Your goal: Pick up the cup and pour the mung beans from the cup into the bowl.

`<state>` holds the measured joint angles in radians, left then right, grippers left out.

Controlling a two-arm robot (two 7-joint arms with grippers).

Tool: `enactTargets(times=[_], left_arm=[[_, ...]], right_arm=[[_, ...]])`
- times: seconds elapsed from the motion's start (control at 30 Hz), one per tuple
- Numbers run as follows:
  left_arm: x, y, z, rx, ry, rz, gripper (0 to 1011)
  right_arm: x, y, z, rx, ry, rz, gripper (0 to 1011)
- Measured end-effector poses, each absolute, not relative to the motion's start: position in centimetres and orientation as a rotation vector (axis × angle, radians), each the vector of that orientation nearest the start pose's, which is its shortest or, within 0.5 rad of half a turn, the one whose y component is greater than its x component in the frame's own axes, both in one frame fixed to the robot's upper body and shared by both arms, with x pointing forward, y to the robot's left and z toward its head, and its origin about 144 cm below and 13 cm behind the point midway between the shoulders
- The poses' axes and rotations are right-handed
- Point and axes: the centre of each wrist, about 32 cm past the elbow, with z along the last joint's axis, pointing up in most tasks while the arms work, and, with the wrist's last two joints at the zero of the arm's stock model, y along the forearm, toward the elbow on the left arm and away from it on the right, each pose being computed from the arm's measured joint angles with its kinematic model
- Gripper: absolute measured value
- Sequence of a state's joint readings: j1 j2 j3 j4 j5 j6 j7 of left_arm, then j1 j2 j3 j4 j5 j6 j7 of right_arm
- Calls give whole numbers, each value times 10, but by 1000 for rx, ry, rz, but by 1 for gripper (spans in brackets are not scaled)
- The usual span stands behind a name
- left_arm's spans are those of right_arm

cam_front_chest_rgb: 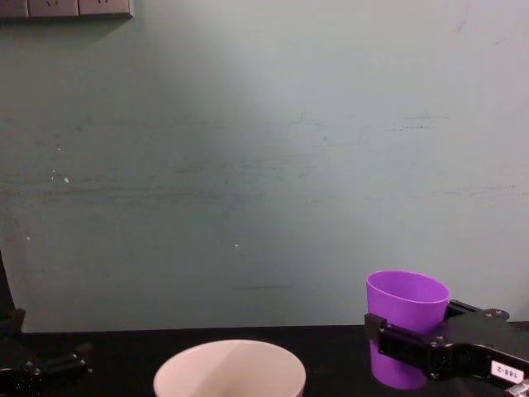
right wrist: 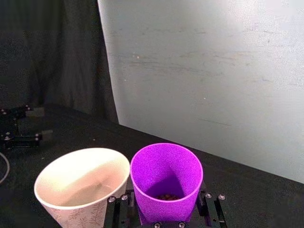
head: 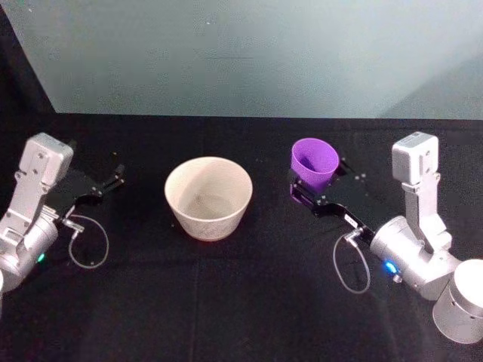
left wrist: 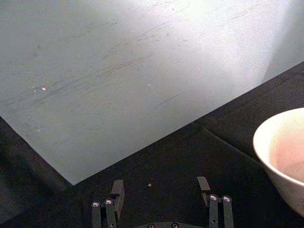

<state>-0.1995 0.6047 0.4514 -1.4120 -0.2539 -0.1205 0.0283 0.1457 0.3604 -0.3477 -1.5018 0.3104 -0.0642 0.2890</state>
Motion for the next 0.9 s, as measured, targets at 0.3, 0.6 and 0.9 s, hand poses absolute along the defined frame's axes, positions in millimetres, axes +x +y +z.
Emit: enactTargets(times=[0.3, 0.6, 0.9], left_arm=[[489, 310, 1140, 304, -285, 1248, 1000], [489, 310, 1140, 304, -285, 1248, 1000], [489, 310, 1140, 304, -285, 1248, 1000]], right_arm=[[484, -236, 1150, -43, -70, -978, 724], [487, -235, 1153, -61, -91, -974, 724], [507, -222, 1176, -207, -256, -922, 723]])
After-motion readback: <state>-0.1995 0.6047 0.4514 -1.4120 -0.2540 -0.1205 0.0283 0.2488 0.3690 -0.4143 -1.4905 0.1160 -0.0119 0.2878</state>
